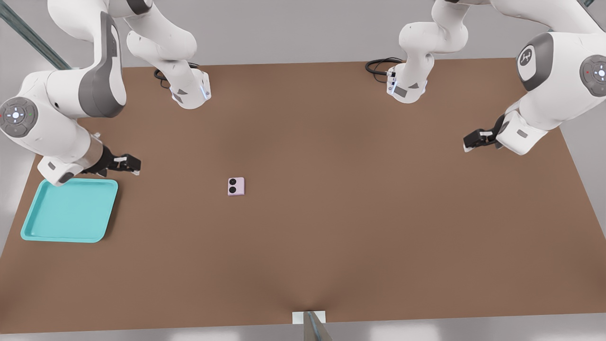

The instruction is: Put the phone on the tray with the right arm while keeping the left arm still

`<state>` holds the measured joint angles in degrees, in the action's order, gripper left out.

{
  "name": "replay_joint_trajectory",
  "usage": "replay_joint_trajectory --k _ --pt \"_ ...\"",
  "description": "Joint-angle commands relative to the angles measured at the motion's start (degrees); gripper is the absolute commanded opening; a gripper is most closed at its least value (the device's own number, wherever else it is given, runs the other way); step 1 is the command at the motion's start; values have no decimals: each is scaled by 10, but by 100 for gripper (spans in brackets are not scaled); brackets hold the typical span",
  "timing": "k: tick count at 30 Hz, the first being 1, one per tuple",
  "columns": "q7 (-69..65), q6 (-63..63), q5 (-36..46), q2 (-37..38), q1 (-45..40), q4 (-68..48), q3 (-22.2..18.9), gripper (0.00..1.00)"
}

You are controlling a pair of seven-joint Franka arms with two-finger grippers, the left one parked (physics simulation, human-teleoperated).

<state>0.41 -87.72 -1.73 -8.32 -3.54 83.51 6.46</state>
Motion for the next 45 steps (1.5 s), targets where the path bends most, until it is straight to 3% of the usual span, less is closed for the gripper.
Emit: replay_joint_trajectory --k 1,4,7,13,17,22,31,41,45 --pt "12 -33 1 0 1 0 0 100" --pt "14 -46 0 -13 3 0 17 100" --pt "60 -57 -4 -50 3 -6 72 100" --pt "264 -174 -5 -142 121 17 76 100" --pt "340 -256 -4 -140 133 111 86 97" --pt "440 -326 1 -136 131 205 105 100" --pt "433 -416 -4 -160 127 289 106 100" --pt "325 -520 -5 -189 115 342 106 100" --pt "303 -530 -46 -195 117 350 106 100"
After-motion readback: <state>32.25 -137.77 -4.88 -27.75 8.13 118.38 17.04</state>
